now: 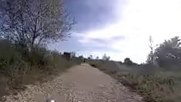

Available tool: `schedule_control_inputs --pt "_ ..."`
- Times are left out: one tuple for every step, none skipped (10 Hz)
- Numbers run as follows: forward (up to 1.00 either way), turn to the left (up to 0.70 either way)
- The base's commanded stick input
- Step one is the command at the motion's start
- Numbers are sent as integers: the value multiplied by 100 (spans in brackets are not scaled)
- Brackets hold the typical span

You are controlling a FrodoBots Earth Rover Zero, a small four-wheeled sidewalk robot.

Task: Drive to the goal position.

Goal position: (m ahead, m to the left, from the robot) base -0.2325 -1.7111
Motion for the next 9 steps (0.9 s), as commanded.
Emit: schedule_control_inputs --pt "100 0" --pt "100 0" --pt "100 0" --pt "100 0" --pt "100 0" --pt "100 0" --pt "100 0" --pt "100 -7" --pt "100 -26"
